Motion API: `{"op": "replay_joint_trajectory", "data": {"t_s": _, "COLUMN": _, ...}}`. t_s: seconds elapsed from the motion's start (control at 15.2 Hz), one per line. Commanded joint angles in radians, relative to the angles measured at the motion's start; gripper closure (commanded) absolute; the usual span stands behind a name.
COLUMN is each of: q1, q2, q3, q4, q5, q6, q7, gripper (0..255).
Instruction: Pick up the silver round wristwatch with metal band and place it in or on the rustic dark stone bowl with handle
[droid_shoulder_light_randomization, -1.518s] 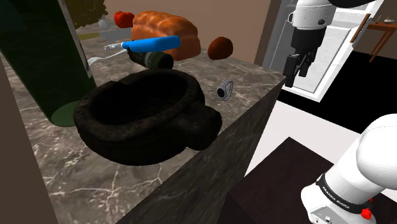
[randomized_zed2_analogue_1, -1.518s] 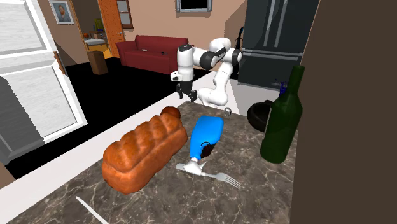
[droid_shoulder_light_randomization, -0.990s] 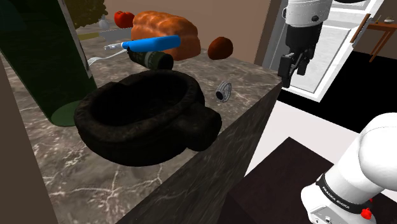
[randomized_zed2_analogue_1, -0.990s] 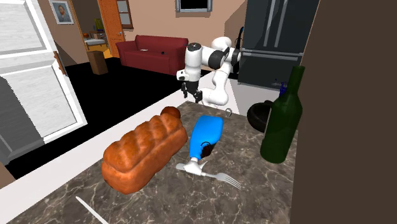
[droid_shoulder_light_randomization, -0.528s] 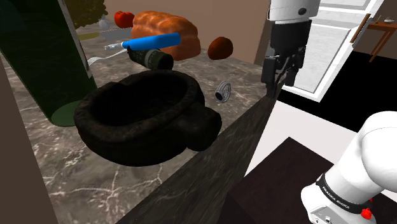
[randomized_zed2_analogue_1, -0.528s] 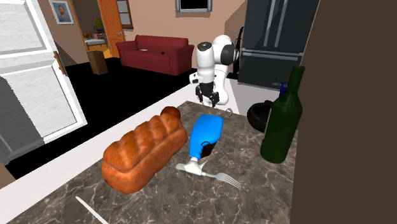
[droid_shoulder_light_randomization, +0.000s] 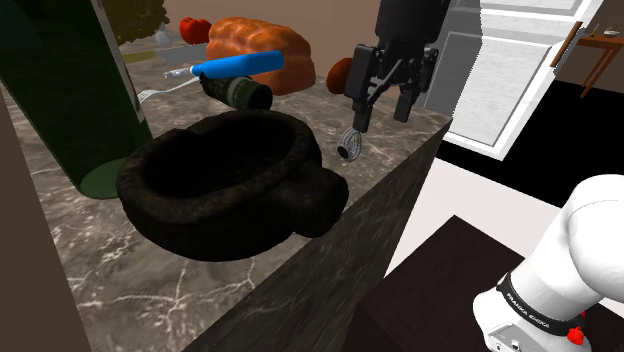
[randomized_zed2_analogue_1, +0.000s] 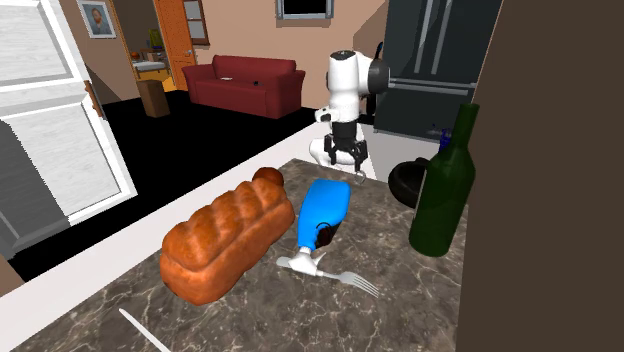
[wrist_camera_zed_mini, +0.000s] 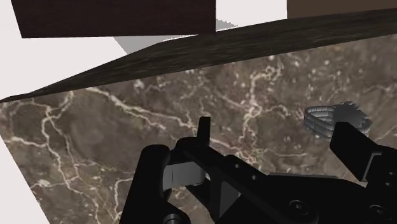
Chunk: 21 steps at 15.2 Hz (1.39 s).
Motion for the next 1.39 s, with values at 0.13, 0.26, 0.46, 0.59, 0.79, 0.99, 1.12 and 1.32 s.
{"op": "replay_joint_trajectory", "data": {"t_s": 0.13, "q1": 0.011, "q2": 0.058, "q3": 0.058, "q4": 0.085, "q5": 0.032, "q6": 0.022, "q7": 0.082, "gripper": 0}}
{"op": "replay_joint_trajectory", "data": {"t_s": 0.26, "q1": 0.013, "q2": 0.054, "q3": 0.062, "q4": 0.055, "q5": 0.035, "q6": 0.048, "q7": 0.08, "gripper": 0}}
{"op": "replay_joint_trajectory", "data": {"t_s": 0.46, "q1": 0.016, "q2": 0.049, "q3": 0.07, "q4": 0.012, "q5": 0.041, "q6": 0.087, "q7": 0.077, "gripper": 0}}
{"op": "replay_joint_trajectory", "data": {"t_s": 0.59, "q1": 0.018, "q2": 0.046, "q3": 0.075, "q4": -0.016, "q5": 0.045, "q6": 0.113, "q7": 0.076, "gripper": 0}}
{"op": "replay_joint_trajectory", "data": {"t_s": 0.79, "q1": 0.018, "q2": 0.046, "q3": 0.077, "q4": -0.024, "q5": 0.046, "q6": 0.12, "q7": 0.075, "gripper": 0}}
{"op": "replay_joint_trajectory", "data": {"t_s": 0.99, "q1": 0.018, "q2": 0.046, "q3": 0.077, "q4": -0.024, "q5": 0.046, "q6": 0.12, "q7": 0.075, "gripper": 0}}
{"op": "replay_joint_trajectory", "data": {"t_s": 1.12, "q1": 0.018, "q2": 0.046, "q3": 0.077, "q4": -0.024, "q5": 0.046, "q6": 0.12, "q7": 0.075, "gripper": 0}}
{"op": "replay_joint_trajectory", "data": {"t_s": 1.32, "q1": 0.018, "q2": 0.046, "q3": 0.077, "q4": -0.024, "q5": 0.046, "q6": 0.12, "q7": 0.075, "gripper": 255}}
